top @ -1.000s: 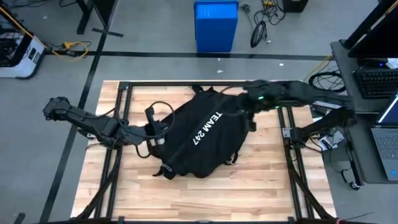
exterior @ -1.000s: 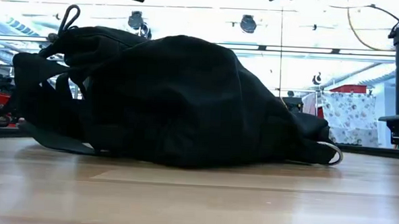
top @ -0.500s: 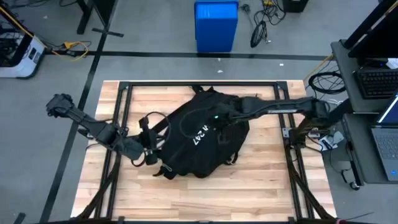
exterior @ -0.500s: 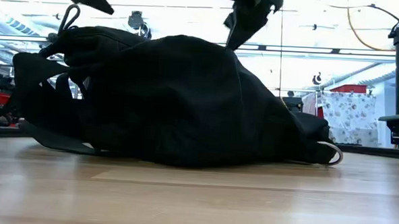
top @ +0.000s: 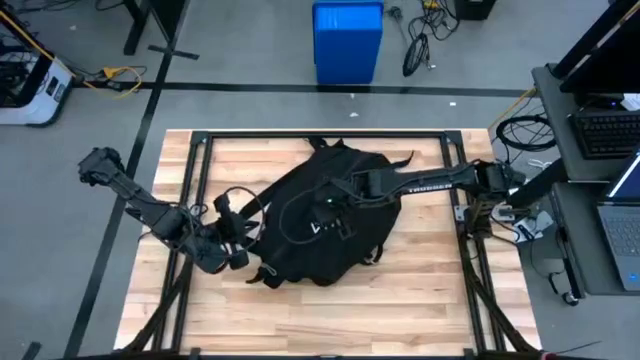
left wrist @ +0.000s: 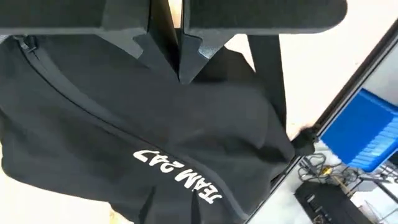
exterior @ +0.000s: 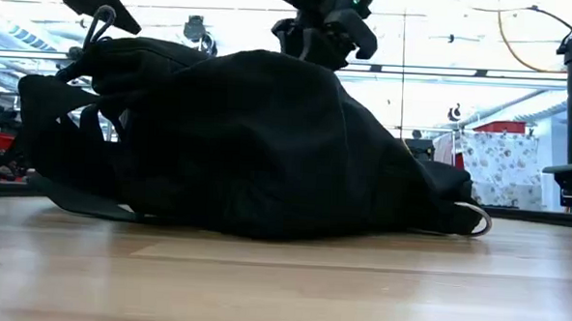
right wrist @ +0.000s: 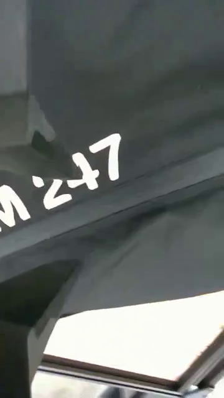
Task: Unpack backpack
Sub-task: Open the black backpack
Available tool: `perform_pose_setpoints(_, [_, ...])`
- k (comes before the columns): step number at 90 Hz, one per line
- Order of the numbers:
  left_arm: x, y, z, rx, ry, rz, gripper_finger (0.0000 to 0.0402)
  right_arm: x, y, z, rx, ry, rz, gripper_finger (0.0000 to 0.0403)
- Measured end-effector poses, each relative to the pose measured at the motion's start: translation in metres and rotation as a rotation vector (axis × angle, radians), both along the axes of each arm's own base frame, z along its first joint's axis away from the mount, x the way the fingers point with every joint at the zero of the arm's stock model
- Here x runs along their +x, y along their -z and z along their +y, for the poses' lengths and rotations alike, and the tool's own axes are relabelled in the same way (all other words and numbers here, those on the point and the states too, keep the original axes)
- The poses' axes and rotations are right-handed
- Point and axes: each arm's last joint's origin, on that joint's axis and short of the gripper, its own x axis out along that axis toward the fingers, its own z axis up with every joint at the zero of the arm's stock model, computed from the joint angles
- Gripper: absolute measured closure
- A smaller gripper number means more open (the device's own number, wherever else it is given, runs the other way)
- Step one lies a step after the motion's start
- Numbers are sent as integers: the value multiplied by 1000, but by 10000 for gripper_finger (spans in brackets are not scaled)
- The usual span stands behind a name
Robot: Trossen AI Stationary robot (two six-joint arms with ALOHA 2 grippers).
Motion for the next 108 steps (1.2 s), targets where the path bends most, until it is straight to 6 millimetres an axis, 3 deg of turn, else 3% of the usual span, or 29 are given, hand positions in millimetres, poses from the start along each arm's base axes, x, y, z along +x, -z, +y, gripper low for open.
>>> perform_pose_setpoints(27, [-3, 10, 2, -20, -51, 3, 402, 15, 16, 0, -32, -43, -20, 75])
perform_pose_setpoints(57, [-3, 10, 2, -17, -53, 1, 402, 43, 72, -1, -63, -78, 23, 70])
perform_pose_setpoints(70, [-3, 10, 2, -16, -55, -1, 402, 48, 96, -1, -53, -75, 78, 136])
perform_pose_setpoints(93, [-3, 10, 2, -17, -56, -3, 402, 49, 105, 1, -25, -27, 107, 376])
perform_pose_setpoints(108, [-2, 10, 1, -79, -70, -10, 402, 44, 90, 5, -47, 26, 77, 399])
